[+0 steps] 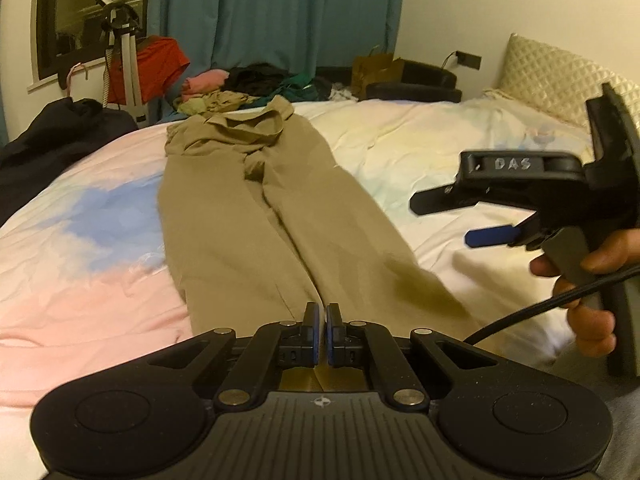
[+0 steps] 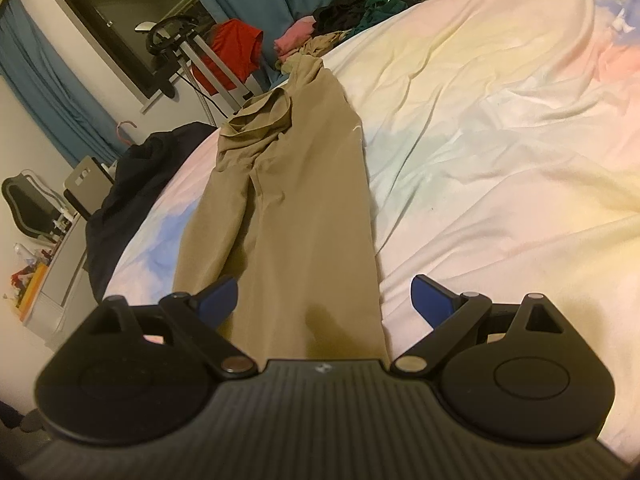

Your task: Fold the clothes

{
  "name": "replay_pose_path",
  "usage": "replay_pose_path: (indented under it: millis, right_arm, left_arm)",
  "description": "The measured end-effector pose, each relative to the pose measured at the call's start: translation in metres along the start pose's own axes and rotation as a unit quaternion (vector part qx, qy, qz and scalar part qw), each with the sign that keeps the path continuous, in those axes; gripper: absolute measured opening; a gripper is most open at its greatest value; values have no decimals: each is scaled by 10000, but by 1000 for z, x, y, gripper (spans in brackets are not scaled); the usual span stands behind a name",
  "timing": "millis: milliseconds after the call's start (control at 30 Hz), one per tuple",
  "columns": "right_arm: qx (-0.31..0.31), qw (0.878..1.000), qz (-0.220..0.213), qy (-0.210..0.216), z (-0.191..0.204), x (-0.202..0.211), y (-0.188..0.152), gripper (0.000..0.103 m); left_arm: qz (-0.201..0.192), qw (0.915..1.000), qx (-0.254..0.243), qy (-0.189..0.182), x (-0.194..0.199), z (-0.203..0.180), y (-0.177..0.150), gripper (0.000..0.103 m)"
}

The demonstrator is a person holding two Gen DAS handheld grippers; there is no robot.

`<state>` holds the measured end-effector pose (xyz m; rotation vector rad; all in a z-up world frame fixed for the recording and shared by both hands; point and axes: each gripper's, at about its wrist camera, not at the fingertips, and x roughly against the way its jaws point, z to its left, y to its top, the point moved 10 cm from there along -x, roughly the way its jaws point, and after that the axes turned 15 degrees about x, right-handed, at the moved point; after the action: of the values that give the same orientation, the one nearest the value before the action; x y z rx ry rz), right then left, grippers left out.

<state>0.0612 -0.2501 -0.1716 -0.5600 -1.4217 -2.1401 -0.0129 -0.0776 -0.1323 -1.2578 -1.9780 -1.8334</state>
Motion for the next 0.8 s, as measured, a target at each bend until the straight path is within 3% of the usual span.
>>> replay_pose_path:
  millis: [167, 300, 367, 500, 533, 567, 600, 700, 800]
  right_arm:
    - [-10, 9999, 79, 112, 2, -3, -2, 95]
    - [114, 9997, 136, 144, 9, -4, -4, 95]
    - [68, 9995, 211, 205, 9, -5, -7, 95]
    - [-261, 9979, 351, 473, 3, -2, -15, 94]
    - [-359, 9972, 404, 516, 0, -2, -17, 94]
    - [-469, 9963, 460, 549, -3, -2, -20, 87]
    - [-583, 9952, 549, 555, -7, -2, -24, 71]
    - [-945, 9903, 831, 583, -15, -7, -36, 68]
    - [-1170, 9859, 1048, 581, -19, -13, -46, 67]
  left_arm:
    - [78, 9998, -121, -150, -4, -8, -4, 4]
    - [712, 9972, -37, -243, -21, -8, -22, 8]
    - [966, 9949, 127, -273, -24, -5, -27, 18]
    - [785, 9908, 1070, -264, -12, 25, -11, 64]
    - [716, 9876, 1370, -266, -9, 35, -6, 68]
    - [659, 9820, 1751, -253, -6, 48, -1, 71]
    - [643, 9738, 2170, -229, -5, 64, 2, 72]
    - [799, 9379, 3376, -34, -11, 110, -4, 72]
    - [1121, 9088, 4018, 21, -23, 133, -16, 70]
